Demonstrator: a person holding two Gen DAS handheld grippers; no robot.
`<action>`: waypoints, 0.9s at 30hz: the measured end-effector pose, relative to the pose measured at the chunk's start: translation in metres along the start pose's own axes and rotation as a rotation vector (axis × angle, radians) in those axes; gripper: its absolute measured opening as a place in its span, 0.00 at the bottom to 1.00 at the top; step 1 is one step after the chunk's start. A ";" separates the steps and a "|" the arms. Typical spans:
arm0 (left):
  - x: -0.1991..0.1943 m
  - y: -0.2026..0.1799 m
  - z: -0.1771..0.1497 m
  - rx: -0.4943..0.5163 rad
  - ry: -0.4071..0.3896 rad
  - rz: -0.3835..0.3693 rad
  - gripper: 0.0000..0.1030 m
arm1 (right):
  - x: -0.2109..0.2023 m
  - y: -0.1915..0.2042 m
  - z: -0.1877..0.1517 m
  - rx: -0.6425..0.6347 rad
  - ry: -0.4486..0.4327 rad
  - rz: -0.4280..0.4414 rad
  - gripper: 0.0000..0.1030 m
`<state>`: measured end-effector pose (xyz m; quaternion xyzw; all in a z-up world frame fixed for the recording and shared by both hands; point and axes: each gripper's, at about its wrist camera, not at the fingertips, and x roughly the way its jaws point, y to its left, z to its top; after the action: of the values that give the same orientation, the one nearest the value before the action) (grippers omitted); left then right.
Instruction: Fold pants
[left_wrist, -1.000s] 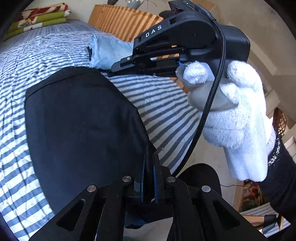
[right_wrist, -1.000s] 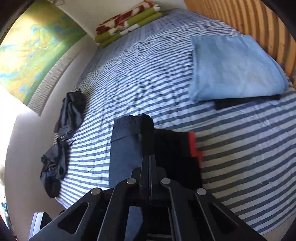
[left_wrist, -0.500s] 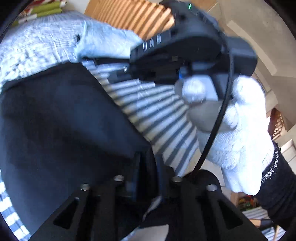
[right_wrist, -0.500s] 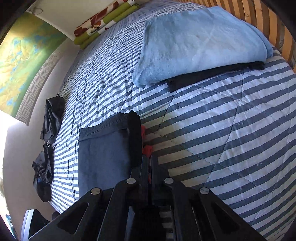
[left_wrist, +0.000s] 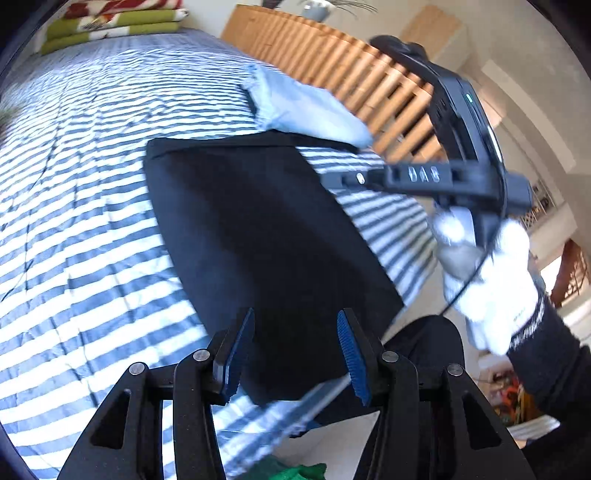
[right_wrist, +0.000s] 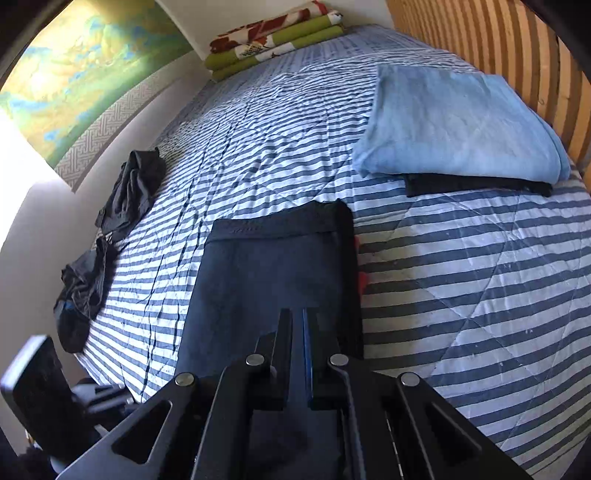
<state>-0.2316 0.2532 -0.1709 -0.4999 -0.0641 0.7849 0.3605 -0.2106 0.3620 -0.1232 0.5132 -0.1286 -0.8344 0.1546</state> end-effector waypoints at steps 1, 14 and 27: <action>-0.001 0.003 -0.002 -0.004 0.004 -0.015 0.48 | 0.007 0.006 -0.003 -0.016 0.009 -0.008 0.09; 0.002 0.019 0.014 0.014 -0.002 0.039 0.49 | 0.038 0.003 -0.013 -0.041 0.021 -0.077 0.17; 0.046 0.081 0.088 -0.076 -0.025 0.152 0.49 | 0.081 -0.022 0.053 0.044 -0.007 -0.079 0.20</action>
<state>-0.3564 0.2459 -0.1992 -0.5070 -0.0602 0.8131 0.2796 -0.2956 0.3530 -0.1743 0.5183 -0.1270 -0.8385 0.1099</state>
